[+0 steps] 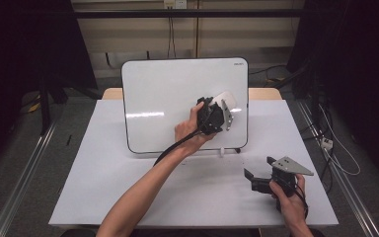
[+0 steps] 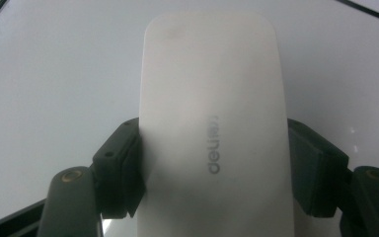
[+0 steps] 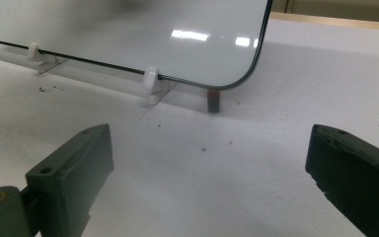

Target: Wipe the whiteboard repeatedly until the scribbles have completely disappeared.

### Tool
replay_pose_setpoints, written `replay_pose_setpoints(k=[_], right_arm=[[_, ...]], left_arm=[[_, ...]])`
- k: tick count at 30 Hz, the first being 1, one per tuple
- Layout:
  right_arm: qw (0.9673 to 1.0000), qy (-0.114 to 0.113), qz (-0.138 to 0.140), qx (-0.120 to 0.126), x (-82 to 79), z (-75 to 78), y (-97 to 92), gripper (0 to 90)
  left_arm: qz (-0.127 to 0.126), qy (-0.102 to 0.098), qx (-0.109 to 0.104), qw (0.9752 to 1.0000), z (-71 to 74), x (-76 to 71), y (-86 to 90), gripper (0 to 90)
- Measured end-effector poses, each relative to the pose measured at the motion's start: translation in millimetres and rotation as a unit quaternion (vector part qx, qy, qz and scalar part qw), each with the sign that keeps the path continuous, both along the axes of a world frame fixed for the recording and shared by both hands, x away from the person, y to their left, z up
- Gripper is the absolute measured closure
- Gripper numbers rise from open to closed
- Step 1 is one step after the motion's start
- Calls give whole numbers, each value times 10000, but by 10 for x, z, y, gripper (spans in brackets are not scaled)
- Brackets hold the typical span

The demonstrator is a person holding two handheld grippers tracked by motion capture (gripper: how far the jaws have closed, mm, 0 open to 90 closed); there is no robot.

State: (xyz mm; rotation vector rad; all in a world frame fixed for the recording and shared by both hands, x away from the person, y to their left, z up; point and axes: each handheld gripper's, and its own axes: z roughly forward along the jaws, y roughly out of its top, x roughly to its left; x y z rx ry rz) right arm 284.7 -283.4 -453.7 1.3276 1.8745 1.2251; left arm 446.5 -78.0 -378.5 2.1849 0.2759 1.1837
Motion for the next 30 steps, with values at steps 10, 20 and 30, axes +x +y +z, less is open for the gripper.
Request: replay_pose_setpoints(k=[10,20,30], right_arm=[[10000,-10,-23,9,-13,1,-12,44],[10000,-29,-25,7,-35,9,-17,43],[10000,-36,1,-7,-22,9,-6,43]], left_arm=[[-378,77,479,9981,-262,-241,-226,312],[-872,745,762,9905,-383,-388,-223,313],[-944,1500,-144,9841,-361,-356,-4,312]])
